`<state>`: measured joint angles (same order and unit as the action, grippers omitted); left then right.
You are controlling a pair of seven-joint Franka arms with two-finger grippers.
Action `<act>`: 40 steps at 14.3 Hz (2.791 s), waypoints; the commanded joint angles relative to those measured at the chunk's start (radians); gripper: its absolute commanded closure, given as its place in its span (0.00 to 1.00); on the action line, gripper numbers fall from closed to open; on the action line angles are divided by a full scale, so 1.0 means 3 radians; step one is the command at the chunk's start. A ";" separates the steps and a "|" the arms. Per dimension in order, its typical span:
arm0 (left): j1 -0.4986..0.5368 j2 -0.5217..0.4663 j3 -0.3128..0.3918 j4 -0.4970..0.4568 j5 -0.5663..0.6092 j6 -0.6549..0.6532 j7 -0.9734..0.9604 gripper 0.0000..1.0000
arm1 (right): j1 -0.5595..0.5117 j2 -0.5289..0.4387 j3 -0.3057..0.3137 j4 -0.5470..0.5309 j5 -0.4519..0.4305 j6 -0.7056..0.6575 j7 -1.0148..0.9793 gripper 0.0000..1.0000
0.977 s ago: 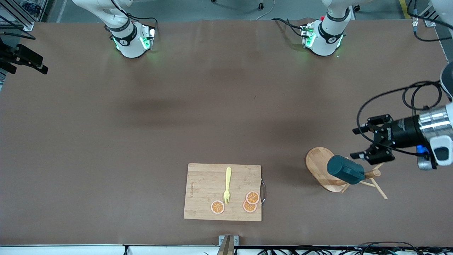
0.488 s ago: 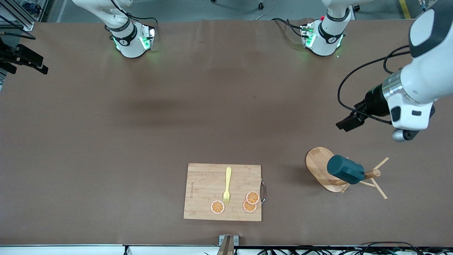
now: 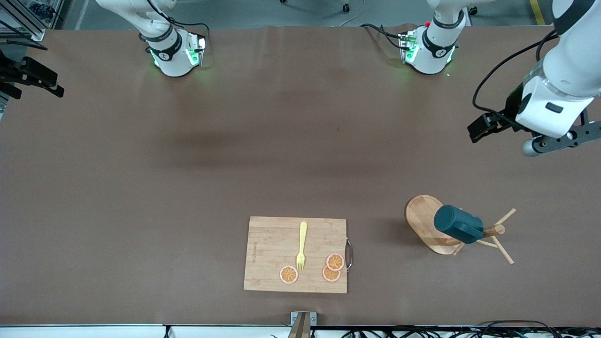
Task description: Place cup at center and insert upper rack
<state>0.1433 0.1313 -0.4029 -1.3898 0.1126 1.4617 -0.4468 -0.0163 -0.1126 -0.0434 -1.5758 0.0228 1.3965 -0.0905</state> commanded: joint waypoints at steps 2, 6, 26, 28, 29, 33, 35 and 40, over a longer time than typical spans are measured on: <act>-0.0293 -0.0478 0.0538 -0.0505 -0.0012 0.0210 0.0510 0.00 | -0.0012 -0.0100 0.0017 -0.0101 -0.0035 -0.0007 -0.0087 0.00; -0.0539 -0.0790 0.1051 -0.0940 -0.0456 0.0261 0.0829 0.00 | -0.0012 -0.0100 0.0017 -0.0101 -0.0035 -0.0078 -0.0082 0.00; -0.0457 -0.0704 0.1067 -0.0711 -0.0386 0.0205 0.1029 0.00 | -0.0017 -0.0095 0.0012 -0.0101 -0.0035 -0.0073 -0.0067 0.00; -0.0457 -0.0683 0.1067 -0.0690 -0.0380 0.0205 0.1024 0.00 | -0.0022 -0.0095 0.0012 -0.0096 -0.0035 -0.0063 -0.0072 0.00; -0.0457 -0.0683 0.1067 -0.0690 -0.0375 0.0205 0.1019 0.00 | -0.0022 -0.0095 0.0012 -0.0101 -0.0035 -0.0058 -0.0072 0.00; -0.0457 -0.0678 0.1067 -0.0690 -0.0375 0.0205 0.1014 0.00 | -0.0022 -0.0095 0.0007 -0.0096 -0.0035 -0.0058 -0.0072 0.00; -0.0457 -0.0673 0.1067 -0.0690 -0.0375 0.0205 0.1009 0.00 | -0.0022 -0.0095 0.0007 -0.0101 -0.0035 -0.0058 -0.0072 0.00; -0.0457 -0.0673 0.1067 -0.0695 -0.0380 0.0200 0.0968 0.00 | -0.0017 -0.0095 0.0012 -0.0091 -0.0030 -0.0063 -0.0067 0.00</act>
<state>0.0049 -0.0804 -0.0838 -1.6242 -0.0144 1.5448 -0.1520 -0.0163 -0.1126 -0.0456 -1.5789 0.0226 1.3716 -0.1037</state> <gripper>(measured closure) 0.000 0.000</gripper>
